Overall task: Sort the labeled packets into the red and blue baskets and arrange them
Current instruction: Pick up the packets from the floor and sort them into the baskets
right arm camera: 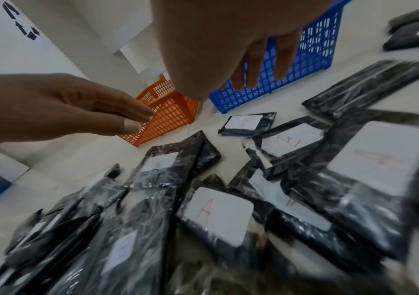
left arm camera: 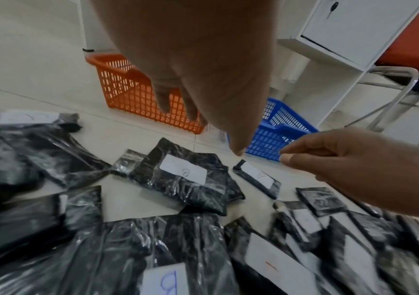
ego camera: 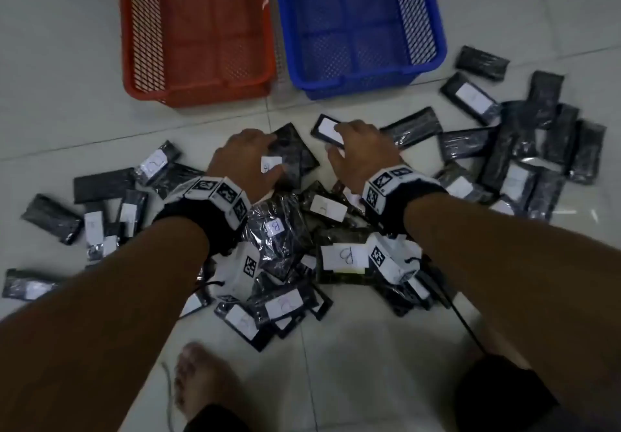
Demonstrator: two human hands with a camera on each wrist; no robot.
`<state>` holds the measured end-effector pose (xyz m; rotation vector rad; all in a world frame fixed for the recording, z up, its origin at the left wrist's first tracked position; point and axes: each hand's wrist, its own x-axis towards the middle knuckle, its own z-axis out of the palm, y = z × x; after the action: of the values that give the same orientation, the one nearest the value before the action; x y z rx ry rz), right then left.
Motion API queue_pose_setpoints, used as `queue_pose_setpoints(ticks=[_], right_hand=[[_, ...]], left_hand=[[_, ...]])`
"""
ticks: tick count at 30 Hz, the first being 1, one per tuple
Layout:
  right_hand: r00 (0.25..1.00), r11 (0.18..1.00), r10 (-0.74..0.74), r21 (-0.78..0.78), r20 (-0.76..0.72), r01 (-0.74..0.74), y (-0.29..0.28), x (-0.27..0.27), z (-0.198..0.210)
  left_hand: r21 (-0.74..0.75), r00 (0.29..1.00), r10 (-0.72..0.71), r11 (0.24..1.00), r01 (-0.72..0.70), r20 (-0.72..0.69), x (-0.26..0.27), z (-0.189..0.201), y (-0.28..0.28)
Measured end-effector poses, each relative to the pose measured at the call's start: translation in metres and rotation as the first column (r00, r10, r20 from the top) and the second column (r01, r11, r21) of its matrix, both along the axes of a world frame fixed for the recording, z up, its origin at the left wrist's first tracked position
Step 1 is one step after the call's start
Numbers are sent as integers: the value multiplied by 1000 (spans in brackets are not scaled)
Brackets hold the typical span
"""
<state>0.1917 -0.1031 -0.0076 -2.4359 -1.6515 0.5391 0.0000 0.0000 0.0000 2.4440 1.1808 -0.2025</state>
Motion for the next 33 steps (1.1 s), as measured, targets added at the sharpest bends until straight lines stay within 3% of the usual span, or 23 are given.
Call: queue_pose_setpoints(ticks=[3, 7, 12, 15, 20, 24, 28, 31, 33], right_hand=[[999, 1000, -16, 19, 36, 15, 24, 8, -38], [1000, 995, -13, -102, 21, 15, 38, 13, -58], [999, 980, 34, -195, 23, -29, 42, 7, -57], [997, 986, 7, -168, -77, -20, 40, 1, -55], [981, 977, 90, -175, -170, -120, 30, -1, -43], [971, 986, 162, -13, -174, -167, 23, 7, -23], [980, 958, 164, 256, -116, -130, 36, 15, 6], [989, 907, 114, 416, -94, -65, 57, 32, 29], [993, 901, 107, 427, -49, -76, 75, 45, 41]], left_hand=[[-29, 999, -39, 999, 38, -13, 3, -36, 19], [-71, 998, -56, 996, 54, -26, 0, -54, 25], [-7, 975, -112, 994, 113, -193, 1, -47, 24], [3, 956, -104, 994, 109, -273, 8, -38, 25], [-152, 966, -123, 984, 90, -229, 13, -16, 25], [-169, 992, -81, 984, 64, -93, 6, 5, 37], [-167, 1000, -9, 986, 8, -3, 12, 55, 75], [-36, 997, 21, 999, -18, 72, 27, 84, 103], [92, 997, -7, 996, 0, 75, 39, 93, 118]])
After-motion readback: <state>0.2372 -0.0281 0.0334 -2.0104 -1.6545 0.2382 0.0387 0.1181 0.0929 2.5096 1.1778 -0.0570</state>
